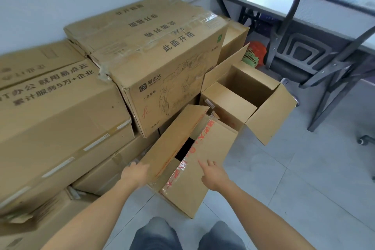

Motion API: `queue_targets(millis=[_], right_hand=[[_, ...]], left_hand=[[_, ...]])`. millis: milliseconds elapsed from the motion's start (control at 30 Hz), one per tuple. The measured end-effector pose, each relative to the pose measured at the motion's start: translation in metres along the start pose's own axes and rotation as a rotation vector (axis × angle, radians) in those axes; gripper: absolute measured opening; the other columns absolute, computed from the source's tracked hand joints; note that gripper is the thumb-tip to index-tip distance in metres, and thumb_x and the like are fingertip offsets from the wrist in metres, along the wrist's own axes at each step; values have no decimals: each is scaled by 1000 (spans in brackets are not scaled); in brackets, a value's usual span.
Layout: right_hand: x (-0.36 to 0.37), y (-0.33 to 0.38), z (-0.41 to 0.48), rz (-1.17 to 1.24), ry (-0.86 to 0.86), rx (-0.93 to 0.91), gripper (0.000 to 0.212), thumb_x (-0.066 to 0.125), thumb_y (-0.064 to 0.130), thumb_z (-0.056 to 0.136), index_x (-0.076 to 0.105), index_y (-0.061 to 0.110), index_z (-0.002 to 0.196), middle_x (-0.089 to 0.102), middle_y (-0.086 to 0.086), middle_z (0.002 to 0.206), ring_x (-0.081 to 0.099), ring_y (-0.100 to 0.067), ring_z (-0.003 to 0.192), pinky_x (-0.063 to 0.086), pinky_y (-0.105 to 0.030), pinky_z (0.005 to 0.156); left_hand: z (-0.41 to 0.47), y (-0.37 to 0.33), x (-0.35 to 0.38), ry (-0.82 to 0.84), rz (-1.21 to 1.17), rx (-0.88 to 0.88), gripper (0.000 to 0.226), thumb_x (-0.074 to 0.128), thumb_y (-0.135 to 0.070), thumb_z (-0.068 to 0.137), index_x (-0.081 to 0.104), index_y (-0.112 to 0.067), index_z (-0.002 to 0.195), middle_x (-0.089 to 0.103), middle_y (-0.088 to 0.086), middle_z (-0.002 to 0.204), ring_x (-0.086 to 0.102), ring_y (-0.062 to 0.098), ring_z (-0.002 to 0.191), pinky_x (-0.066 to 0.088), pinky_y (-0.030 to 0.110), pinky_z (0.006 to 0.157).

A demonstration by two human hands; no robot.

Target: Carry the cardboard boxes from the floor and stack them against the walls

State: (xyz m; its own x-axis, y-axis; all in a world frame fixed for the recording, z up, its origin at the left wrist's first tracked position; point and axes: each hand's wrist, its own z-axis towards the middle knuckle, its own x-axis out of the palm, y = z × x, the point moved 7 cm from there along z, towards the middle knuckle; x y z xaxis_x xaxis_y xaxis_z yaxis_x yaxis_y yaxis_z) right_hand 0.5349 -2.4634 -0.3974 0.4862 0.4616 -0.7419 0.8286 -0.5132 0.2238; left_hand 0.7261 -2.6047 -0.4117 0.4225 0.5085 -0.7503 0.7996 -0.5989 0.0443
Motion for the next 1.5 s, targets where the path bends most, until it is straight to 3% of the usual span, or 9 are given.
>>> queue_targets(millis=[233, 433, 533, 633, 800, 1000, 1200, 1333, 1500], right_hand=[[-61, -26, -63, 171, -179, 15, 62, 36, 15, 92, 12, 24, 148, 40, -12, 135, 35, -30, 125, 38, -39, 96], [-79, -77, -127, 410, -420, 110, 48, 43, 25, 97, 33, 15, 142, 40, -6, 141, 30, -22, 133, 30, -31, 105], [-74, -98, -161, 482, -539, 178, 43, 47, 29, 96, 43, 13, 136, 45, -2, 137, 34, -18, 130, 28, -25, 104], [-61, -110, -188, 550, -637, 260, 40, 49, 29, 95, 50, 12, 131, 51, -2, 132, 39, -17, 126, 29, -25, 103], [-20, -108, -226, 727, -793, 425, 35, 53, 26, 93, 55, 10, 124, 56, -2, 126, 42, -16, 122, 30, -20, 99], [46, -87, -264, 861, -831, 655, 36, 50, 30, 94, 54, 14, 126, 54, 1, 129, 42, -13, 124, 31, -21, 101], [91, -80, -317, 909, -855, 861, 38, 48, 32, 95, 51, 15, 129, 51, 2, 133, 39, -13, 127, 31, -22, 103], [113, -87, -348, 945, -885, 955, 38, 49, 33, 95, 52, 15, 128, 52, 2, 132, 39, -13, 127, 31, -22, 102], [133, -101, -381, 969, -909, 981, 37, 46, 32, 96, 52, 15, 129, 52, 2, 132, 39, -13, 126, 31, -22, 101]], left_hand=[[-54, -38, -58, -294, -586, -31, 43, 37, -26, 98, 40, -19, 141, 49, 5, 139, 41, 27, 127, 40, 39, 101], [-98, -80, -84, -482, -1073, 14, 37, 43, -20, 99, 49, -9, 133, 51, 8, 137, 45, 23, 127, 34, 38, 106], [-111, -104, -90, -496, -1106, 77, 34, 43, -17, 99, 53, -6, 129, 55, 8, 132, 49, 21, 121, 38, 34, 101], [-112, -127, -89, -407, -1132, 171, 32, 43, -14, 98, 55, -6, 126, 57, 0, 115, 50, 11, 100, 41, 19, 80], [-105, -149, -77, -227, -1008, 301, 33, 46, -22, 97, 58, -10, 125, 63, 4, 120, 57, 21, 111, 45, 41, 99], [-116, -178, -64, -116, -860, 469, 33, 45, -14, 97, 56, -3, 126, 60, 11, 120, 54, 22, 110, 40, 31, 92], [-140, -221, -43, 32, -768, 653, 22, 46, -12, 97, 57, -12, 78, 54, 9, 82, 46, 17, 81, 32, 29, 64], [-150, -244, -28, 73, -720, 707, 22, 47, -12, 95, 49, -10, 74, 43, 8, 71, 39, 17, 71, 29, 32, 66], [-170, -272, -12, 64, -736, 707, 23, 50, -25, 87, 48, -15, 66, 49, 6, 72, 43, 17, 70, 32, 31, 67]])
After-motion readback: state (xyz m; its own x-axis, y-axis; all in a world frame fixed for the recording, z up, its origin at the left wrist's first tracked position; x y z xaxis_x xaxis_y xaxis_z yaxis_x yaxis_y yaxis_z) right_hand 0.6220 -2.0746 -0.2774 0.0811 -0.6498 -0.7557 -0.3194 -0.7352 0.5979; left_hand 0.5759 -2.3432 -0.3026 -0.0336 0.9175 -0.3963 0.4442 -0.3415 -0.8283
